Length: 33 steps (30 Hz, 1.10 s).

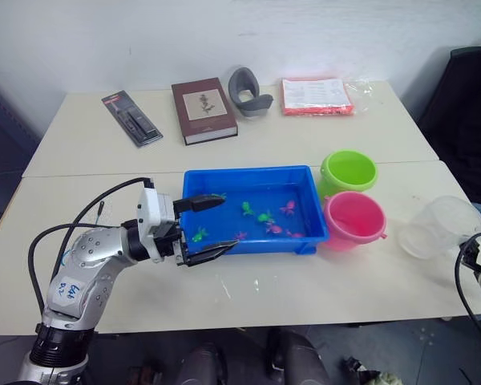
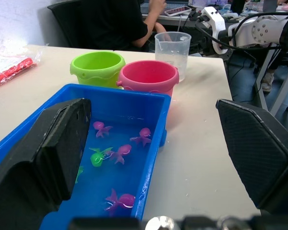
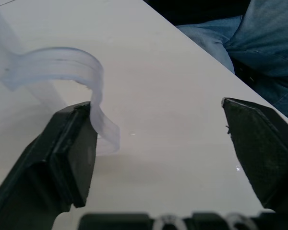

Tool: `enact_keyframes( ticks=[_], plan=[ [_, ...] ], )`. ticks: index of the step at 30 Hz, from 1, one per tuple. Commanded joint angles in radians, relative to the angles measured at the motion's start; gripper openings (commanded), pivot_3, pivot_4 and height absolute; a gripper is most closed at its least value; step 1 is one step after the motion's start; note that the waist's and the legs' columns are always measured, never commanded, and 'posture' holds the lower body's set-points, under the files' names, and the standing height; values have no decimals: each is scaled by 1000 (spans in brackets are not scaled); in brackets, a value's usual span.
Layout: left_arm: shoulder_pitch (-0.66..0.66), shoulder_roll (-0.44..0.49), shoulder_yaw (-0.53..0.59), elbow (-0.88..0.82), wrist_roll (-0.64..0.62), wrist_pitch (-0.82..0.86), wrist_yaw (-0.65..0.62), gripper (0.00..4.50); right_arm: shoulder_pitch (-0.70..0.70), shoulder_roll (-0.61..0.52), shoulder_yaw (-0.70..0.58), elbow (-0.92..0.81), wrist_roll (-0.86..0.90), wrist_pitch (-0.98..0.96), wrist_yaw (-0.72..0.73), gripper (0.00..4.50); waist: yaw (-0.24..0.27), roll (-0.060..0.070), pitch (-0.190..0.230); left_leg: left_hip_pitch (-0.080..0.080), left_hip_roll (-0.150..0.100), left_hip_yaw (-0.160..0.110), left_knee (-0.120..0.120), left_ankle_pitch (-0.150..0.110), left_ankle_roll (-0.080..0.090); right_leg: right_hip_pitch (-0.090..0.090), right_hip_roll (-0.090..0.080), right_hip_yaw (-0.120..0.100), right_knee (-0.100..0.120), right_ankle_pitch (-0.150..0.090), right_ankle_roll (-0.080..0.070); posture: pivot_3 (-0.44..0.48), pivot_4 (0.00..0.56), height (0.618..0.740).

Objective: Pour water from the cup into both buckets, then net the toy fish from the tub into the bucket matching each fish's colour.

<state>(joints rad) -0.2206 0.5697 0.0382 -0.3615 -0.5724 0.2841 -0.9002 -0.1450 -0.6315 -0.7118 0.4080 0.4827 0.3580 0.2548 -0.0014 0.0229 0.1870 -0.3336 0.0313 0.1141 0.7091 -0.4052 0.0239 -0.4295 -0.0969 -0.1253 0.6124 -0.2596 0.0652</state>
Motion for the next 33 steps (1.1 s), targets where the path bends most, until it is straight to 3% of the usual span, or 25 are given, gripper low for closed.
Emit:
enact_keyframes(
  ticks=[1, 6, 14, 24, 33],
  plan=[
    [-11, -1, 11, -5, 7, -20, -5, 4500, 1, -23, -11, -19, 11, -47, 54, 2640, 0, 0, 0, 0, 0, 0, 0, 0, 0, 0, 0, 0, 0, 0, 0, 0, 150, 740],
    [-14, -1, 9, 0, 10, -24, -10, 4500, 0, -17, -21, -21, 21, -65, 88, 120, 0, 0, 0, 0, 0, 0, 0, 0, 0, 0, 0, 0, 0, 0, 0, 0, 150, 740],
    [-19, -9, 18, 12, -1, -18, -9, 4500, 42, -7, -41, -102, 56, -71, 110, 47, 0, -1, 0, 0, 0, 1, -1, 0, 0, 0, 0, 2, 0, 0, 1, 0, 150, 740],
    [-42, -40, -22, 56, -4, -17, -52, 4500, 157, -73, -108, -473, 115, 112, 36, 47, 1, -1, 0, 0, 0, 3, -2, 0, 0, -1, -1, 4, 0, 0, 1, 0, 150, 740],
    [-56, -72, -38, 101, -51, 22, -112, 4500, 211, -221, -32, -806, 27, 274, 25, 47, 1, -3, 0, 0, 0, 4, -6, 1, -2, -2, 0, 5, -1, 1, 1, 0, 150, 740]
  ],
)
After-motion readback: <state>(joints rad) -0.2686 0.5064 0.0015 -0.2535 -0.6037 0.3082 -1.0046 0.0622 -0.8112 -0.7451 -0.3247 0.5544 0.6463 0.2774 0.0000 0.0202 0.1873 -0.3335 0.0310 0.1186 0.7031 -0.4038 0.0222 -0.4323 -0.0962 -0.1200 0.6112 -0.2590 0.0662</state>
